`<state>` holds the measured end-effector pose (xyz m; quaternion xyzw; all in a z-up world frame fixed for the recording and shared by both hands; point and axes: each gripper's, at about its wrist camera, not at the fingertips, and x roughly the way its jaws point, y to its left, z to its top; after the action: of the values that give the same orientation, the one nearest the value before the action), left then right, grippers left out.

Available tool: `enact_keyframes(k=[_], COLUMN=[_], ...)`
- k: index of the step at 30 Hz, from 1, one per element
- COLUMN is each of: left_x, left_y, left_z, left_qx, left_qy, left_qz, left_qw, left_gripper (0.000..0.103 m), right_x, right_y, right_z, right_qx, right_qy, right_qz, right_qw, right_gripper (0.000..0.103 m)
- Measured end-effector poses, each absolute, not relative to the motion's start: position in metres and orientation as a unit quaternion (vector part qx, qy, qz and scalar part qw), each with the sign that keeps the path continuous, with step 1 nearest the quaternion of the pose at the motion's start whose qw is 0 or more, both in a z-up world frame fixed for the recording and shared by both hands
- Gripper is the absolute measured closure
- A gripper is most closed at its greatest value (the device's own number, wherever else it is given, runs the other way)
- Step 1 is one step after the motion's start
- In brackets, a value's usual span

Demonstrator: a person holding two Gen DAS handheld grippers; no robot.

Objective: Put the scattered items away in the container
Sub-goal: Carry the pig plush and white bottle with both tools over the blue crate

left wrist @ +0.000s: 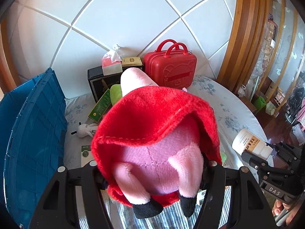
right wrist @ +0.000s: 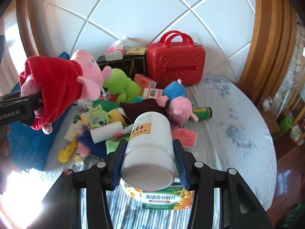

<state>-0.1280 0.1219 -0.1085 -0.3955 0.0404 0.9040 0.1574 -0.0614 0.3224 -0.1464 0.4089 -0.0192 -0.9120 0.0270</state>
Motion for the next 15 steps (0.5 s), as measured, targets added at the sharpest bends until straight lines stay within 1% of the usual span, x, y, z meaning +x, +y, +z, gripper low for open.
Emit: enact_keyframes(k=[5, 15], left_x=[-0.1, -0.056], left_y=[0.119, 0.125], left_z=[-0.086, -0.047], left_qx=[-0.388, -0.358], left_qy=[0.034, 0.037], left_qz=[0.908, 0.921], left_qw=[0.158, 0.146], left_gripper=[0.039, 0.039], right_x=[-0.038, -0.001], right_y=[0.334, 0.354], right_z=[-0.12, -0.089], right_qx=[0.396, 0.379], right_qy=[-0.022, -0.026], right_qz=[-0.918, -0.924], right_qw=[0.028, 0.041], right_gripper=[0.056, 0.056])
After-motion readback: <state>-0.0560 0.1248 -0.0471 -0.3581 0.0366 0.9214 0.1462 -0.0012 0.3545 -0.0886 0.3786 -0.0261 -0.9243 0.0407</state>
